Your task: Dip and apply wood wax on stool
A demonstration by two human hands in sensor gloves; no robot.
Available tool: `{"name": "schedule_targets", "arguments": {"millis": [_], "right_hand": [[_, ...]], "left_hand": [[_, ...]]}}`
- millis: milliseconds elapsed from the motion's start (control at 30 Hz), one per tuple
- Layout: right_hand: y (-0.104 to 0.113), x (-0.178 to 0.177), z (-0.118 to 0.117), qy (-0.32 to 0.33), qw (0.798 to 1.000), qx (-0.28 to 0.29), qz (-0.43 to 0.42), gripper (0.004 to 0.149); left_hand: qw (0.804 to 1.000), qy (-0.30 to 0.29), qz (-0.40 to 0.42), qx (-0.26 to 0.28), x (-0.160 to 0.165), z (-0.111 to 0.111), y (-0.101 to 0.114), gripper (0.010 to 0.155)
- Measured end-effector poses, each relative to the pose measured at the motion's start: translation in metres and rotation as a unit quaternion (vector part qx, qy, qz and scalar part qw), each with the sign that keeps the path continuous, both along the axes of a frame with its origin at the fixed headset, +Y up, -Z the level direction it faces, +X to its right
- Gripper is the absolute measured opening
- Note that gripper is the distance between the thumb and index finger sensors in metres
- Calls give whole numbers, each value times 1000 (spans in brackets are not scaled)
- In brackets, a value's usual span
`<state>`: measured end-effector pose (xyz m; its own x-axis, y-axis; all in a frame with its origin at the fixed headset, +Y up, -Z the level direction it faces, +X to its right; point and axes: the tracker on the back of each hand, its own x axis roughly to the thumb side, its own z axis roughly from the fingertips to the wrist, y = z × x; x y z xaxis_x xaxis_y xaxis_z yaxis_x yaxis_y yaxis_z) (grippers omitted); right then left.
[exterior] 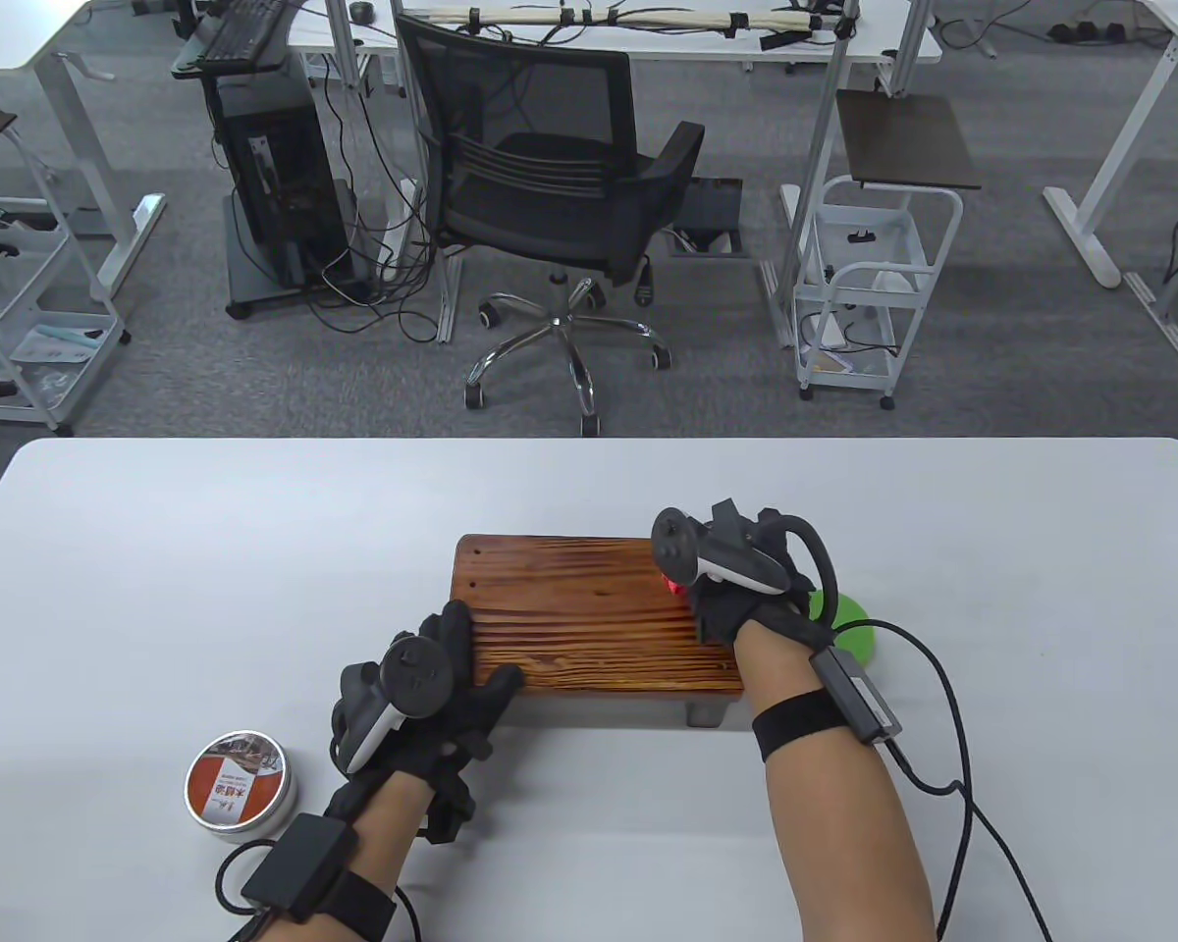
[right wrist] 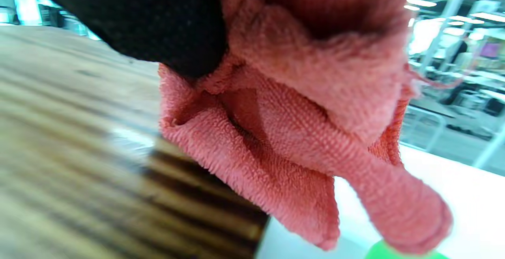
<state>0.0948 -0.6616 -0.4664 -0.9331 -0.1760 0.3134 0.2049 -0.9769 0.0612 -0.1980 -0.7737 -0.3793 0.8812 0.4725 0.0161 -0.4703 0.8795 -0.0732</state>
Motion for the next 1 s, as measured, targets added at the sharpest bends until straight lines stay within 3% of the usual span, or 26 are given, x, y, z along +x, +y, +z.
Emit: {"name": "schedule_targets", "arguments": {"millis": [133, 400, 667, 867, 1000], "right_hand": [[2, 1, 4, 6, 1000, 4, 4, 66], [-4, 18, -13, -70, 996, 59, 6, 65], [-7, 9, 14, -10, 999, 51, 13, 65], [-7, 19, 16, -23, 997, 68, -20, 65], [1, 40, 26, -17, 990, 130, -60, 65]], "left_hand": [[1000, 0, -1, 1, 0, 0, 0, 104], [1000, 0, 0, 0, 0, 0, 0, 105], [1000, -1, 0, 0, 0, 0, 0, 105], [1000, 0, 0, -1, 1, 0, 0, 105], [1000, 0, 1, 0, 1, 0, -1, 105]]}}
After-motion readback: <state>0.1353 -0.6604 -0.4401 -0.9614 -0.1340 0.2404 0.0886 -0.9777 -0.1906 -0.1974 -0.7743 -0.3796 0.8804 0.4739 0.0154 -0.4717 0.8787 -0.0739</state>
